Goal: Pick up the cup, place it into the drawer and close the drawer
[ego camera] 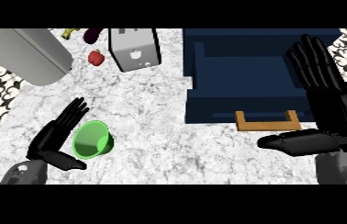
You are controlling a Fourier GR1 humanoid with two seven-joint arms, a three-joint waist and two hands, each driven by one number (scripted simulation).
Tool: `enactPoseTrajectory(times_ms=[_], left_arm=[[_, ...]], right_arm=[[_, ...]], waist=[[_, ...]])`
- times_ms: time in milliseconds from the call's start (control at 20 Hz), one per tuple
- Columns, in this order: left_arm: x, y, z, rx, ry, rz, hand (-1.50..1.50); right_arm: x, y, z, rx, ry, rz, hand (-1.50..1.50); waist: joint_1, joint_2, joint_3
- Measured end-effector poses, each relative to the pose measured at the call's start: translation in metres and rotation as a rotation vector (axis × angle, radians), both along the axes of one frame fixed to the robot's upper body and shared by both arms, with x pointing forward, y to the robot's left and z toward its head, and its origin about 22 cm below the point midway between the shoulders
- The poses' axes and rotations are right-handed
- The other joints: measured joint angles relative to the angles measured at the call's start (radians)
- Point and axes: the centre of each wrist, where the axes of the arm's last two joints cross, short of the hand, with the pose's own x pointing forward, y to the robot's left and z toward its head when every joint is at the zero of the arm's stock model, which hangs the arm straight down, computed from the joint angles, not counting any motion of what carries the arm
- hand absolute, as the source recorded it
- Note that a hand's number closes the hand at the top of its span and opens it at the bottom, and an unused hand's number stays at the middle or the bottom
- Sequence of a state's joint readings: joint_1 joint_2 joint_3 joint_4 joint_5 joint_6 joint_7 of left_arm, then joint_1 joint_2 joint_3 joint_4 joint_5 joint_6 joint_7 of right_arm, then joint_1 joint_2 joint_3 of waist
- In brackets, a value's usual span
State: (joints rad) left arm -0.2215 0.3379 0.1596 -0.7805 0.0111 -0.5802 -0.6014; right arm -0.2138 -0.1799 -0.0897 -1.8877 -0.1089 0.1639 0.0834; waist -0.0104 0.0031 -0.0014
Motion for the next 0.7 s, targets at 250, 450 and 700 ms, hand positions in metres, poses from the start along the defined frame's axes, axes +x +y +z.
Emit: enactPoseTrajectory(times_ms=[250,450,700], left_arm=[[0.007,0.002,-0.017,0.044,0.017,0.034,-1.50],[0.002,0.002,-0.029,0.068,0.014,0.046,-1.50],[0.000,-0.003,-0.038,0.066,0.008,0.053,-1.50]], right_arm=[[0.006,0.009,0.004,0.000,-0.004,0.003,-1.50],[0.002,0.004,0.006,0.001,-0.011,0.007,-1.50],[0.003,0.004,0.007,-0.001,-0.010,0.008,-1.50]], waist=[[-0.004,0.002,-0.001],[-0.010,0.004,-0.002],[-0.015,0.006,-0.003]])
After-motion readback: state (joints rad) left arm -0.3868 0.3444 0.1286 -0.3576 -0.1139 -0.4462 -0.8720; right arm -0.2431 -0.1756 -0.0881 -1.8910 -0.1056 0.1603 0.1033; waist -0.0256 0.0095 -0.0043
